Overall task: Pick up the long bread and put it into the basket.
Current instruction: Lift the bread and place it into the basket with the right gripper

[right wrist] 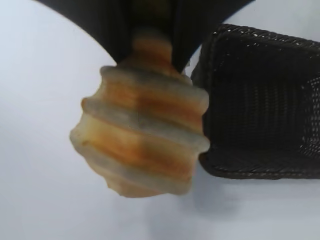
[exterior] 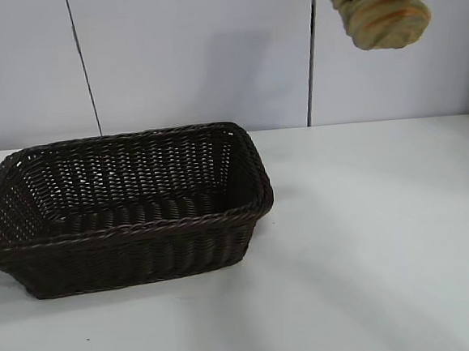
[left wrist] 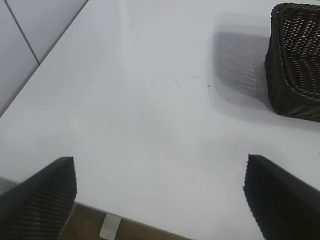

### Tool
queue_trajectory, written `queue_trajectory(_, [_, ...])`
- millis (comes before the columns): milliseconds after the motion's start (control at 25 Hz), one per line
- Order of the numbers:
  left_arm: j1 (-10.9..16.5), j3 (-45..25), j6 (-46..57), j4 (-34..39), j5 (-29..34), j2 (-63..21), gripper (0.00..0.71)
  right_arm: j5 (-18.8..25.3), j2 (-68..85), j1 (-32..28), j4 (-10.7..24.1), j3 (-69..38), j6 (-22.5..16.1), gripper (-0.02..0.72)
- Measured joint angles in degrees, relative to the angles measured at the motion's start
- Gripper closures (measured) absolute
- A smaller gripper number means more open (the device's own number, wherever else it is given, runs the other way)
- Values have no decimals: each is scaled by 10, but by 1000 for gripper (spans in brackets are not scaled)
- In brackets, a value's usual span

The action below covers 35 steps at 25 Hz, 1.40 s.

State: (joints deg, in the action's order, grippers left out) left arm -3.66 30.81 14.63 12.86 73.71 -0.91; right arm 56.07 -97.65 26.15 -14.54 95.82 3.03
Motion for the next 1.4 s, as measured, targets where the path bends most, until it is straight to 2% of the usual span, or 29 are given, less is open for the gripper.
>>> queue_trajectory(200, [0,0,0,0,0,0,56,-53,0,87,-1,20,0,608])
queue_trajectory(360, [0,0,0,0,0,0,56,-85,-8,120,9,21,0,609])
queue_trajectory(520, [0,0,0,0,0,0,56,-109,-55,121,19,23,0,609])
queue_trajectory(760, [0,0,0,0,0,0,56,-190,-161,121,19,23,0,609])
queue_trajectory(880, [0,0,0,0,0,0,56,-216,-206,121,19,23,0,609])
queue_trajectory(1280, [0,0,0,0,0,0,56,-234,-263,121,19,23,0,609])
queue_trajectory(1360, [0,0,0,0,0,0,56,-234,-263,121,19,23,0,550])
queue_trajectory(1400, [0,0,0,0,0,0,56,-233,-263,121,19,23,0,475])
